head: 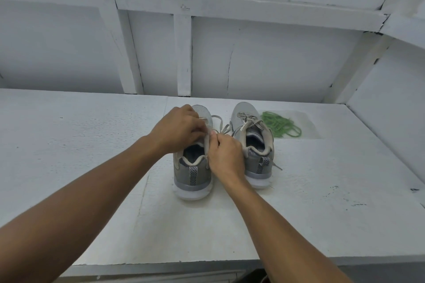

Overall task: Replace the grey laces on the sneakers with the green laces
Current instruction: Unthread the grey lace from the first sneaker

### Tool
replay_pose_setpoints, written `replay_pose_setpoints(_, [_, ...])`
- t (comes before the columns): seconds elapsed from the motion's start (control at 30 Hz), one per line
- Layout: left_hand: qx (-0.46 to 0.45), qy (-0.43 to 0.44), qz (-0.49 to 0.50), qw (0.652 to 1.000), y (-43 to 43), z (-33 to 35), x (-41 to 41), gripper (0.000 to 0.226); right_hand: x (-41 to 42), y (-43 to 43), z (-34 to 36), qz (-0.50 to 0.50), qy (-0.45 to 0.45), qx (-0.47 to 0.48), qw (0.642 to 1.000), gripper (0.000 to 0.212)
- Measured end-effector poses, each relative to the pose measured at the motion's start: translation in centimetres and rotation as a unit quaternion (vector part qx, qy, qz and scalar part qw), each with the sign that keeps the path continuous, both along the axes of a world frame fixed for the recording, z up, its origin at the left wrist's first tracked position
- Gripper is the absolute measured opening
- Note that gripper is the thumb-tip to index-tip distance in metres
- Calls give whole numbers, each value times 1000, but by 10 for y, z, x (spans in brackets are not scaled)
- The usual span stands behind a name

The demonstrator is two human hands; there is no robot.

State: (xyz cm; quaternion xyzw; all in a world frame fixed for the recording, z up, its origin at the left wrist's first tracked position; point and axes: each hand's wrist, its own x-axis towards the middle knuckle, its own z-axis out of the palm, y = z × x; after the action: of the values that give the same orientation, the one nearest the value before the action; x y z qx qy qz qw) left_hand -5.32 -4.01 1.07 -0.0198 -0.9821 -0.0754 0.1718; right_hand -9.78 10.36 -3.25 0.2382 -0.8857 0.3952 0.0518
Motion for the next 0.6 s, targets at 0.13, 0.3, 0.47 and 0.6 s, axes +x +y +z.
replay_pose_setpoints(0.13, [-18,61,48,997,-8,4,-1,18,1,1,2,-4,2,13,1000,48])
replay_pose_setpoints(0.3, [9,114,138,984,-20,9,-2,12,2,-1,1,-3,8,22,1000,46])
replay_pose_setpoints(0.47, [63,144,259,953,-53,30,6,8,0,3,-1,-10,18,23,1000,46])
replay_pose_setpoints(0.6, [67,125,310,940,-72,32,20,8,0,3,-1,4,22,19,1000,48])
